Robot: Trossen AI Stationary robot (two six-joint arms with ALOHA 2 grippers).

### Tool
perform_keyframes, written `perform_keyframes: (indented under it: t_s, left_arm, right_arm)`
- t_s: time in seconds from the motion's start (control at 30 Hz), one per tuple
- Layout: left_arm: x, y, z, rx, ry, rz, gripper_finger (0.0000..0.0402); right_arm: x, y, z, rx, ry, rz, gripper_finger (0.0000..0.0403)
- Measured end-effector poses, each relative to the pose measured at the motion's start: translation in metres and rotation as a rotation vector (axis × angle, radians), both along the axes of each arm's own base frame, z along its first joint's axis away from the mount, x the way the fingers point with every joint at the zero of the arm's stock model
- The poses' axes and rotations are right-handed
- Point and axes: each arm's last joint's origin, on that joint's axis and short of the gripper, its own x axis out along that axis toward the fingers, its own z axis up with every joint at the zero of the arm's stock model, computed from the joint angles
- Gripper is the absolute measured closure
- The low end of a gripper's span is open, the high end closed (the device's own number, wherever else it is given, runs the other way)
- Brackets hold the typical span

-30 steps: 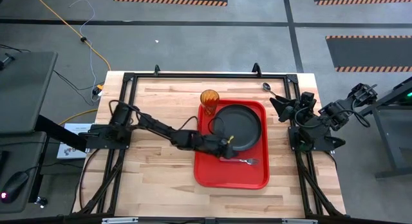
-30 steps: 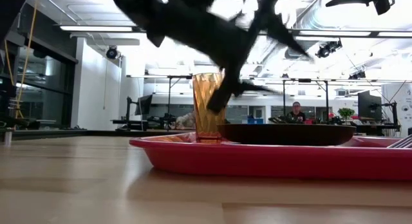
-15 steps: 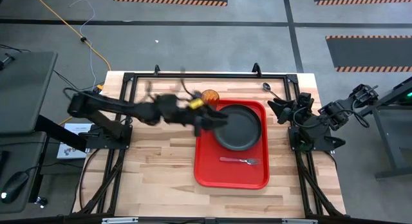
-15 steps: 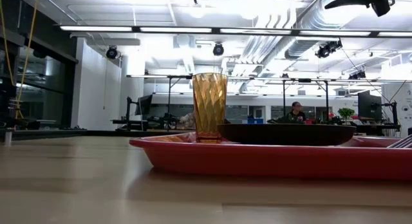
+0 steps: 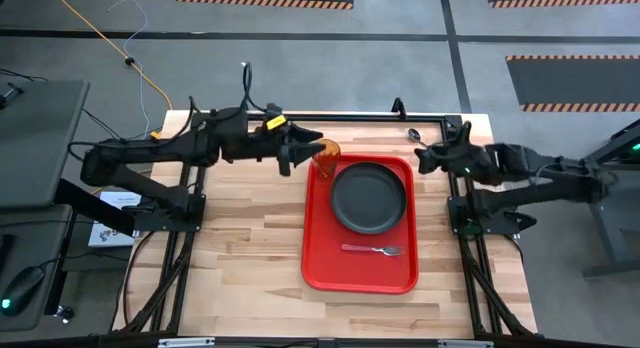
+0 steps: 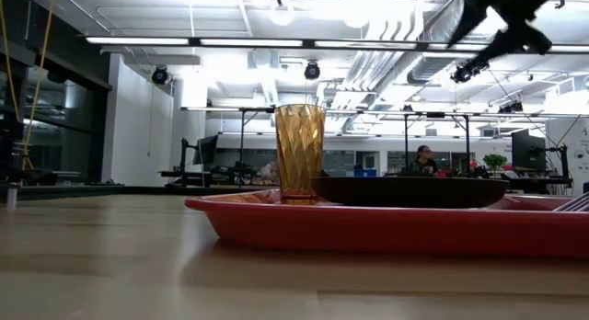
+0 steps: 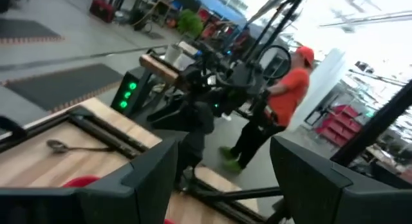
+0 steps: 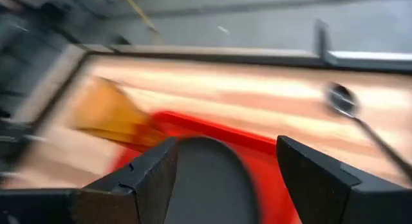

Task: Pick and place plate/cup/fork/spoon on tray
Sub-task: Put the black spoon on the red tray to the bottom of the pink fork

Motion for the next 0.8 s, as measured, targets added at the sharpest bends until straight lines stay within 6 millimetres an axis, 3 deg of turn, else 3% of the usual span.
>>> perform_keyframes:
  t_s: [0.2, 0.43, 0.63, 0.8]
  left_arm:
    - [-0.005, 0.03, -0.003, 0.028, 0.03, -0.031, 0.0163]
    - [-0.023, 0.069, 0.001, 0.046, 0.014, -0.219, 0.0163]
    - [-0.044, 0.094, 0.006, 0.039, -0.004, -0.311, 0.0163]
    - [-0.053, 0.105, 0.007, 0.044, -0.01, -0.323, 0.0163]
  right_arm:
    - [0.004, -0.036, -0.025, 0.17, 0.313, -0.112, 0.0148]
    - [0.032, -0.097, -0.064, 0.27, 0.58, -0.167, 0.0148]
    - [0.037, -0.14, -0.103, 0.402, 0.714, -0.205, 0.0148]
    - [0.033, -0.163, -0.126, 0.501, 0.73, -0.251, 0.0148]
